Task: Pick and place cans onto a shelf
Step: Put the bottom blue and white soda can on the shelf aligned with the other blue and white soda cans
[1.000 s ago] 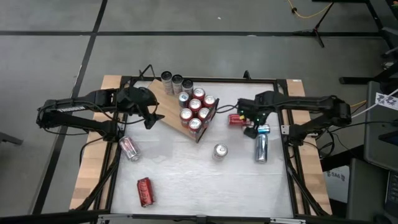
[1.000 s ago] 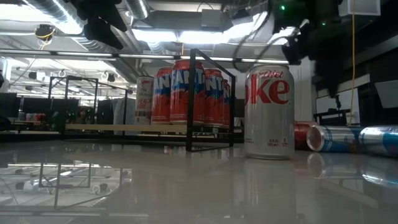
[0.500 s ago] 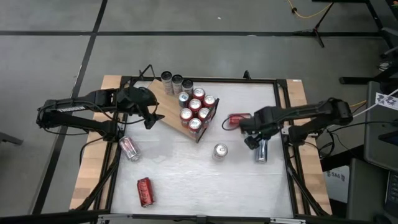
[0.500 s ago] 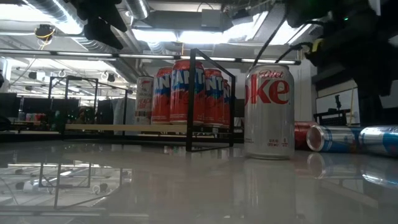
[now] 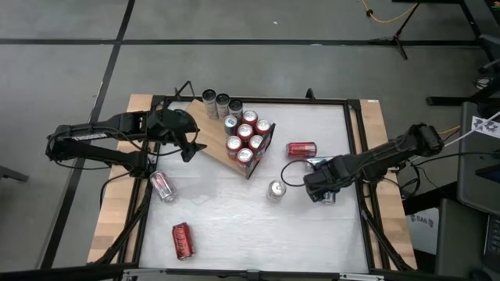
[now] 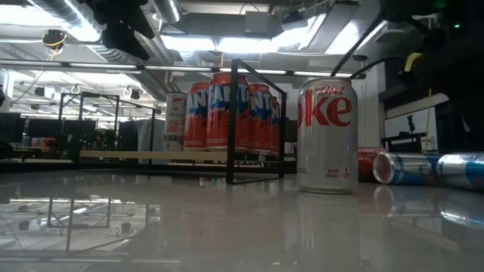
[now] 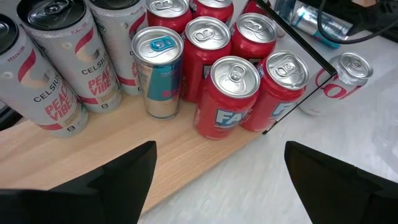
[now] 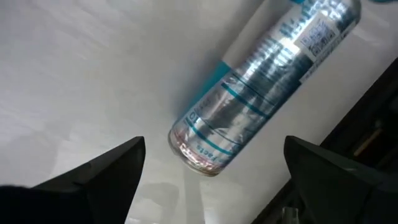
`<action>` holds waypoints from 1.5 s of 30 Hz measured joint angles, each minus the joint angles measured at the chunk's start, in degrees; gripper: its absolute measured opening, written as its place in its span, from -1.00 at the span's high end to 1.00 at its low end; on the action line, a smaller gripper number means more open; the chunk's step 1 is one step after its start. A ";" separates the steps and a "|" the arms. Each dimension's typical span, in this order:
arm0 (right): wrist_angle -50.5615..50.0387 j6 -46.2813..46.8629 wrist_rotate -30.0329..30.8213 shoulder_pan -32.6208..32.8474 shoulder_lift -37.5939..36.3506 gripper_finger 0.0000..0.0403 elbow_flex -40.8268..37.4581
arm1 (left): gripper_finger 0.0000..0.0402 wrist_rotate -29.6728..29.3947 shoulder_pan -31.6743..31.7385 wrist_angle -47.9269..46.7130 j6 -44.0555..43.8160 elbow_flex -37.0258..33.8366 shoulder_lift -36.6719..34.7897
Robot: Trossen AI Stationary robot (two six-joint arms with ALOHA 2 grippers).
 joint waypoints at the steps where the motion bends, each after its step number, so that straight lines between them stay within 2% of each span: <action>1: -0.04 1.41 0.60 0.73 0.00 -0.85 -0.28 | -0.72 0.00 0.01 0.00 0.02 0.00 0.00; 6: 2.07 7.62 2.19 4.27 0.00 -0.85 -2.50 | -0.72 0.02 -0.01 -0.02 0.14 0.00 0.00; 15: 15.96 11.73 2.14 6.13 0.02 -0.85 -9.88 | -0.72 0.02 0.01 -0.02 0.14 0.00 0.00; 26: 18.25 16.52 2.54 6.13 0.00 -0.85 -12.04 | -0.72 0.02 0.01 -0.04 0.12 0.00 0.00; 29: 20.50 18.04 0.52 6.11 0.00 -0.85 -12.02 | -0.72 0.02 0.01 -0.04 0.12 0.00 0.00; 33: 22.77 22.19 -0.90 6.11 0.00 -0.85 -12.00 | -0.72 0.02 0.00 -0.04 0.12 -0.01 0.00; 40: 21.51 31.59 -0.26 6.11 0.00 -0.85 -12.00 | -0.72 0.02 -0.01 -0.04 0.12 -0.02 0.00; 45: 21.54 34.69 0.53 6.11 0.00 -0.85 -12.00 | -0.72 0.02 0.00 -0.04 0.13 -0.02 0.00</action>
